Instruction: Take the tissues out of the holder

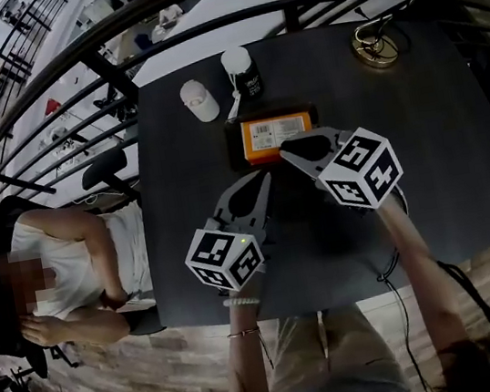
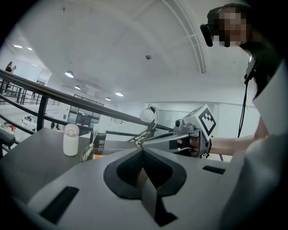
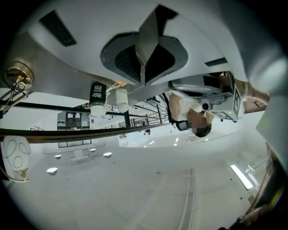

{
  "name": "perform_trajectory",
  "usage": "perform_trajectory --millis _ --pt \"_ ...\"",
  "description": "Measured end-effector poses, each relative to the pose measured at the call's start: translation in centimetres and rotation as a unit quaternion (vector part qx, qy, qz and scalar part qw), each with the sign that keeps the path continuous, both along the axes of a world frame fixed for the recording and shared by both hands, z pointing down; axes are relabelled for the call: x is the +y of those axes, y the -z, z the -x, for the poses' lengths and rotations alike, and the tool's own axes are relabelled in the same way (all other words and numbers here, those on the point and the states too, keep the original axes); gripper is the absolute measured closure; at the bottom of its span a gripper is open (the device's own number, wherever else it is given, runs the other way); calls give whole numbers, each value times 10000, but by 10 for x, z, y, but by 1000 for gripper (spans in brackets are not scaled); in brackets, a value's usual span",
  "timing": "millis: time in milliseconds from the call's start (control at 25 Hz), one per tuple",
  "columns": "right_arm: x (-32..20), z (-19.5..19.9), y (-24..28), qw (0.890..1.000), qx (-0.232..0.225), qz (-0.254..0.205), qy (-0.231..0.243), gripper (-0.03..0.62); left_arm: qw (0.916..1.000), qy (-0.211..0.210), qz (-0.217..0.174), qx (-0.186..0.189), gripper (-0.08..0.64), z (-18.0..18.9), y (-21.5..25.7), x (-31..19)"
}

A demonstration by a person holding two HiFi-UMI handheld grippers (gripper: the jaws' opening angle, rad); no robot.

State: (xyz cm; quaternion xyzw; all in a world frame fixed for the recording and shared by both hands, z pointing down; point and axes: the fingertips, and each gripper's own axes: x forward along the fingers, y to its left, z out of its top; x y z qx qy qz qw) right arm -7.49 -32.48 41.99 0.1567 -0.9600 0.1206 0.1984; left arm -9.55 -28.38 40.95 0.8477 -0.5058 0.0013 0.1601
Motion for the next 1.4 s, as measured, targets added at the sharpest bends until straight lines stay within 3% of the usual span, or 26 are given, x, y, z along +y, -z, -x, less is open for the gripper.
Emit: perform_trajectory --millis 400,640,880,1200,1400 --pt "-42 28 -39 9914 1177 -165 540 471 9999 39 33 -136 552 23 -12 -20" --pt "-62 45 -57 9834 1640 -313 711 465 9998 71 94 -138 552 31 -20 -25" --pt "-66 56 -82 9729 2086 -147 985 465 9997 155 132 -102 552 43 -25 -31" --pt "-76 56 -110 9583 2691 137 946 466 9997 173 182 -80 552 48 -29 -37" --pt "-79 60 -115 9491 2958 79 1081 471 9996 180 229 -64 552 49 -34 -42"
